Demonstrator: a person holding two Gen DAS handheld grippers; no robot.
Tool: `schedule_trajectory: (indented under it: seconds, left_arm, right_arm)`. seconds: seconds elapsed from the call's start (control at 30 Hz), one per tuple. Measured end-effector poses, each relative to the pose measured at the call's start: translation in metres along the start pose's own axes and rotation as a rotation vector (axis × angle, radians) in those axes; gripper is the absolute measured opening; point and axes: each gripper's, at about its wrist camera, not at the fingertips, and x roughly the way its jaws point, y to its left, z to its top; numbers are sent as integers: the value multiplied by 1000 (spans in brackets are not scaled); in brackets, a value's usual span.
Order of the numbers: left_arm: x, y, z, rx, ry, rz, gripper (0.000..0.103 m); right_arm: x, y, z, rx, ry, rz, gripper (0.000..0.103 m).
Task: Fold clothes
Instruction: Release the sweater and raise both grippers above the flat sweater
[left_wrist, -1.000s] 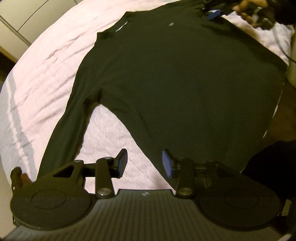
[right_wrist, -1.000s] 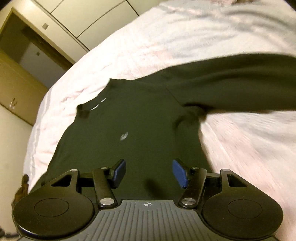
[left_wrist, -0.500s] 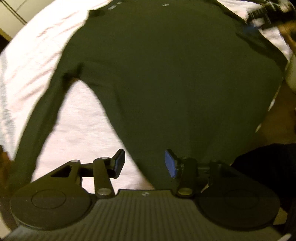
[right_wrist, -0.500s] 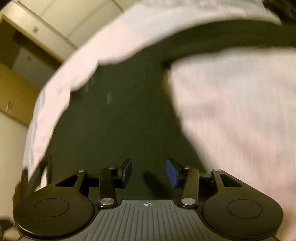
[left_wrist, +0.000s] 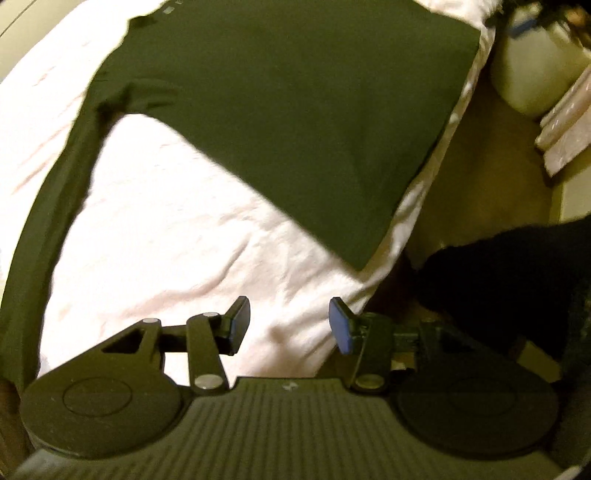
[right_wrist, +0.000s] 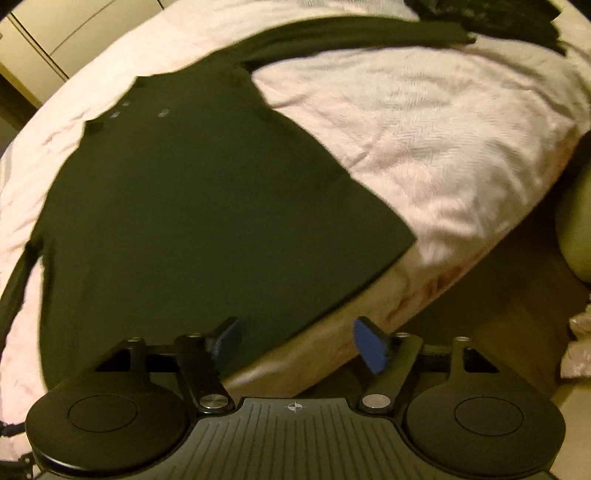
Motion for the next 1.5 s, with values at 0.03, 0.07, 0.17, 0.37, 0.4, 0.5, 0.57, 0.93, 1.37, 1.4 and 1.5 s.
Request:
schedule_trajectory:
  seconds: [0.03,0.07,0.17,0.37,0.4,0.5,0.57,0.93,1.37,1.4,1.5]
  left_arm:
    - [-7,6,-5,-10,-16,-3,42]
    - [-13,12,-7,-20,-30,-2,43]
    - [-33,30,-9,-59,-63,11,50]
    - [-76,72,8,-222,-170,43,67]
    - [-83,77,11,-250,-182,48,69]
    - [-104,84,13,-309,-212,80,78]
    - [-117,87,13,-343,-227,106,79]
    - [-168,74,0,-472,-229,200,83]
    - [-182,57,15,-441,-254,220,83]
    - [-181,55,16,-436,-254,219,83]
    - [-179,51,19,-424,-248,213,83]
  right_arm:
    - [-9,10,-8,2,-12,-11,77]
    - [-18,20,-16,6,-25,-16,78]
    - [-43,47,-35,3,-52,-29,79]
    - [-82,94,-36,-60,-84,-85,79]
    - [-89,102,-33,-85,-92,-90,79]
    - [-103,127,-25,-193,-101,-118,80]
    - [-110,141,-22,-276,-101,-132,80]
    - [-141,163,-32,-421,-118,-126,80]
    - [-140,177,-46,-502,-73,-80,81]
    - [-140,177,-47,-500,-72,-81,81]
    - [-140,175,-51,-495,-67,-82,81]
